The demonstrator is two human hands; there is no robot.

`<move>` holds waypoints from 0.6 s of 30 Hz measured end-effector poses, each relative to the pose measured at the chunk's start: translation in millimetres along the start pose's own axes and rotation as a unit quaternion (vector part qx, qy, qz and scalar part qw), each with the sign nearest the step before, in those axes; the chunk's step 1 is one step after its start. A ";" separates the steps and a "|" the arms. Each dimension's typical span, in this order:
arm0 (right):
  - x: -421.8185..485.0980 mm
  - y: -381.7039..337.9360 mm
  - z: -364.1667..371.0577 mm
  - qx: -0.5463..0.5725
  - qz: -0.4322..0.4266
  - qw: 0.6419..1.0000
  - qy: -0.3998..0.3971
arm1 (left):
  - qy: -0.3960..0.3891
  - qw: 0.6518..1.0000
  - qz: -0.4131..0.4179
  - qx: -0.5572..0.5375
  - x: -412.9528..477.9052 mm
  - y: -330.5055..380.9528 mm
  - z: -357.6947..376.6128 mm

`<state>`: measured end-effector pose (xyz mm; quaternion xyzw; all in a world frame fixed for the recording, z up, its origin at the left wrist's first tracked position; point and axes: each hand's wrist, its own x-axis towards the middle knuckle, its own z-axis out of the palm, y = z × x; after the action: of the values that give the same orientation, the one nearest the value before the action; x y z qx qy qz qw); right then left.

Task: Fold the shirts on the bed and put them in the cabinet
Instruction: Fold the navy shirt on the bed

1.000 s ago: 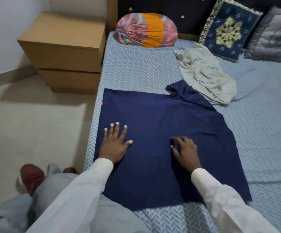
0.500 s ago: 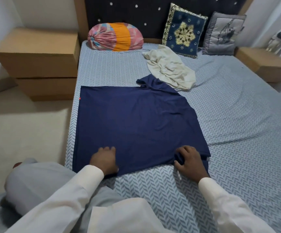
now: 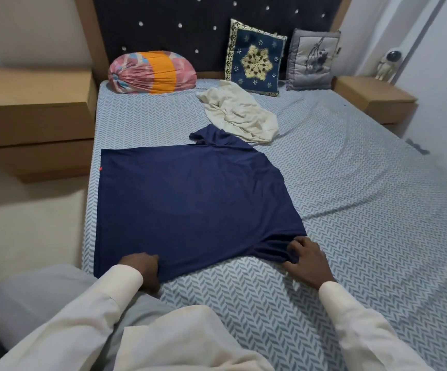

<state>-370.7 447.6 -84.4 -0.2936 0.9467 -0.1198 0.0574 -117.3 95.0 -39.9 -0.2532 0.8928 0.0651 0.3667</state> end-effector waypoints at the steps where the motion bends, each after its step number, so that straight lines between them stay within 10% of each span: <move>1: 0.6 2.3 -1.8 0.056 0.021 0.998 0.001 | -0.001 1.000 -0.004 -0.011 1.3 -0.5 -1.8; 8: 41.4 -8.2 -12.1 0.280 0.313 0.907 0.015 | 0.177 0.978 0.017 -0.106 20.7 1.0 -25.6; 15: 50.1 -4.9 -29.6 0.181 0.397 0.895 0.090 | 0.168 0.981 0.001 -0.095 45.1 5.6 -36.2; 18: 74.3 -18.5 -19.6 0.154 0.278 0.933 0.167 | 0.198 0.976 -0.024 -0.093 56.9 8.7 -43.9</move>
<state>-425.2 394.4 -63.5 0.0175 0.9562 -0.2909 -0.0256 -183.2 66.2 -47.9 -0.3158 0.9312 0.0877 0.1594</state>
